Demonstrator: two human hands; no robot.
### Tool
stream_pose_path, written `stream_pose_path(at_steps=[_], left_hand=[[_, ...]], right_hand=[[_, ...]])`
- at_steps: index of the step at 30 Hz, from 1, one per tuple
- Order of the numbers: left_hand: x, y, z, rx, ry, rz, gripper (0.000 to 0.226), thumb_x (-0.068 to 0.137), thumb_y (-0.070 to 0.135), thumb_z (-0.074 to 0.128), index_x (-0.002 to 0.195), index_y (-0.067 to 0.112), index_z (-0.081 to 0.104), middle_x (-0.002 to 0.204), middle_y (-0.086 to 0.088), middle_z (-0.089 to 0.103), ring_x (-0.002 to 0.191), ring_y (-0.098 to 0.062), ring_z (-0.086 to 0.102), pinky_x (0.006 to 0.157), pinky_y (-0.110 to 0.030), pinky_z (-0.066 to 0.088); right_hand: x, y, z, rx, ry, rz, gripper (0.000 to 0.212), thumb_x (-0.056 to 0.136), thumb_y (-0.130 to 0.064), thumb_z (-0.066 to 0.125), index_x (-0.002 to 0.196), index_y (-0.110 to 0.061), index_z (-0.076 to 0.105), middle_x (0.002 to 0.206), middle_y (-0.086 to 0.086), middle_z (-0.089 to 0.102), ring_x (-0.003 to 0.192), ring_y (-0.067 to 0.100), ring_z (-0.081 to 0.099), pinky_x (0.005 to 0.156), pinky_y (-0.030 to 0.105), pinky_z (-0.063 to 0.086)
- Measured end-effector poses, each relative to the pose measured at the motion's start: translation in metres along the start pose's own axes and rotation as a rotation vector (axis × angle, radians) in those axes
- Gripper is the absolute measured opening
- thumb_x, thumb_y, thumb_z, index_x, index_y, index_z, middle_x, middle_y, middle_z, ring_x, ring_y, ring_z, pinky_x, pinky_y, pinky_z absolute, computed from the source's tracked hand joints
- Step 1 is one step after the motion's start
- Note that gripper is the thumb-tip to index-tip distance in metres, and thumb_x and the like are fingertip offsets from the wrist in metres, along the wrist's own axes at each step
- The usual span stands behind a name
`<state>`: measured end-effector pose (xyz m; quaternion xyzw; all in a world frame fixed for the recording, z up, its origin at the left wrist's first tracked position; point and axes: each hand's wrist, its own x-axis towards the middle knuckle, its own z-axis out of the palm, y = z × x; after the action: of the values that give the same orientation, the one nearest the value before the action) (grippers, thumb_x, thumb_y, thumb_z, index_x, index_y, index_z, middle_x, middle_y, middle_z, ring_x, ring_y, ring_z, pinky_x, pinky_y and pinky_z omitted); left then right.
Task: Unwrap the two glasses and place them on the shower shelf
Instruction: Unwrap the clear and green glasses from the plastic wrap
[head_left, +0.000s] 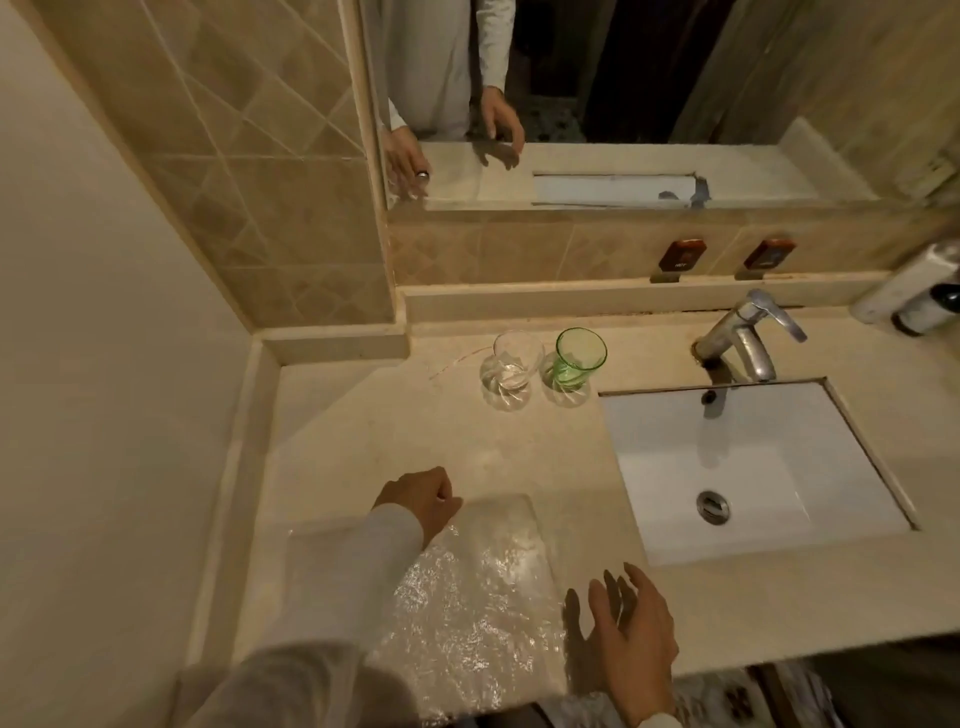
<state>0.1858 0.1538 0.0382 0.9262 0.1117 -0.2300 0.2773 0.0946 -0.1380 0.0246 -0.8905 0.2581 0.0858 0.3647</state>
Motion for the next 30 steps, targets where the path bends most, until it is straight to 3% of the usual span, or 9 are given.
stream_pose_path(at_steps=[3, 6, 10, 13, 17, 20, 24, 26, 30], left_hand=[[-0.008, -0.01, 0.007, 0.21, -0.11, 0.023, 0.044, 0.084, 0.053, 0.054, 0.121, 0.03, 0.054, 0.119, 0.007, 0.061, 0.109, -0.021, 0.057, 0.098, -0.036, 0.039], [-0.011, -0.012, 0.017, 0.276, -0.078, 0.038, 0.029, 0.091, 0.042, 0.046, 0.106, 0.026, 0.064, 0.11, 0.002, 0.065, 0.102, -0.024, 0.059, 0.092, -0.037, 0.04], [-0.022, -0.008, 0.021, -0.505, 0.063, -0.026, 0.017, 0.092, 0.032, 0.058, 0.081, 0.02, 0.063, 0.072, 0.003, 0.07, 0.062, -0.02, 0.065, 0.061, -0.036, 0.057], [-0.026, -0.009, 0.004, -0.91, 0.096, -0.059, 0.014, 0.091, 0.027, 0.061, 0.08, 0.018, 0.06, 0.073, -0.007, 0.075, 0.046, -0.024, 0.062, 0.04, -0.031, 0.048], [-0.028, -0.022, -0.02, -1.147, 0.22, -0.087, 0.012, 0.095, 0.024, 0.06, 0.085, 0.017, 0.06, 0.068, -0.005, 0.073, 0.045, -0.021, 0.059, 0.05, -0.03, 0.043], [-0.034, -0.045, -0.033, -1.152, 0.392, -0.131, 0.013, 0.094, 0.027, 0.062, 0.085, 0.018, 0.063, 0.065, -0.001, 0.072, 0.043, -0.013, 0.055, 0.051, -0.028, 0.042], [-0.038, -0.078, -0.043, -1.087, 0.661, -0.278, 0.009, 0.09, 0.028, 0.064, 0.082, 0.024, 0.066, 0.071, 0.008, 0.073, 0.054, -0.007, 0.056, 0.065, -0.033, 0.046], [-0.038, -0.085, -0.041, -0.878, 0.686, -0.378, 0.028, 0.088, 0.046, 0.064, 0.108, 0.028, 0.06, 0.107, 0.003, 0.072, 0.09, -0.017, 0.064, 0.085, -0.04, 0.049], [-0.052, -0.094, -0.019, -0.127, 0.717, -0.244, 0.07, 0.086, 0.063, 0.046, 0.146, 0.03, 0.033, 0.152, -0.003, 0.035, 0.14, -0.022, 0.03, 0.115, -0.046, 0.027]], right_hand=[[-0.03, -0.001, 0.007, 0.046, -0.008, 0.039, 0.057, 0.09, -0.038, 0.074, 0.14, -0.02, 0.054, 0.14, 0.01, 0.06, 0.131, 0.032, 0.052, 0.112, 0.053, 0.037], [-0.051, 0.003, 0.013, 0.108, -0.028, 0.092, 0.066, 0.091, -0.043, 0.071, 0.147, -0.019, 0.046, 0.148, 0.011, 0.052, 0.137, 0.032, 0.048, 0.114, 0.053, 0.037], [-0.067, -0.002, 0.016, 0.247, -0.075, 0.164, 0.098, 0.085, -0.048, 0.077, 0.16, -0.016, 0.023, 0.16, 0.012, 0.037, 0.147, 0.028, 0.036, 0.12, 0.046, 0.031], [-0.064, -0.02, 0.021, 0.37, -0.137, 0.2, 0.115, 0.08, -0.049, 0.083, 0.163, -0.02, 0.009, 0.165, 0.01, 0.028, 0.151, 0.027, 0.029, 0.122, 0.043, 0.028], [-0.039, -0.056, 0.028, 0.592, -0.286, 0.202, 0.067, 0.089, -0.033, 0.078, 0.146, -0.007, 0.052, 0.134, 0.007, 0.065, 0.12, 0.026, 0.065, 0.097, 0.034, 0.054], [-0.014, -0.082, 0.031, 0.541, -0.328, 0.02, 0.011, 0.09, -0.016, 0.077, 0.1, -0.012, 0.08, 0.098, 0.011, 0.08, 0.097, 0.025, 0.074, 0.095, 0.045, 0.058], [0.009, -0.127, 0.047, 0.463, -0.424, -0.136, 0.005, 0.09, -0.015, 0.077, 0.088, -0.017, 0.082, 0.086, 0.012, 0.08, 0.079, 0.018, 0.07, 0.086, 0.045, 0.057], [0.021, -0.147, 0.066, 0.381, -0.438, -0.186, 0.006, 0.091, -0.022, 0.076, 0.088, -0.02, 0.081, 0.083, 0.003, 0.08, 0.08, 0.019, 0.073, 0.086, 0.044, 0.059], [0.038, -0.172, 0.11, 0.167, -0.452, -0.251, 0.009, 0.092, -0.029, 0.071, 0.093, -0.023, 0.077, 0.083, 0.001, 0.079, 0.085, 0.022, 0.075, 0.091, 0.04, 0.057]])
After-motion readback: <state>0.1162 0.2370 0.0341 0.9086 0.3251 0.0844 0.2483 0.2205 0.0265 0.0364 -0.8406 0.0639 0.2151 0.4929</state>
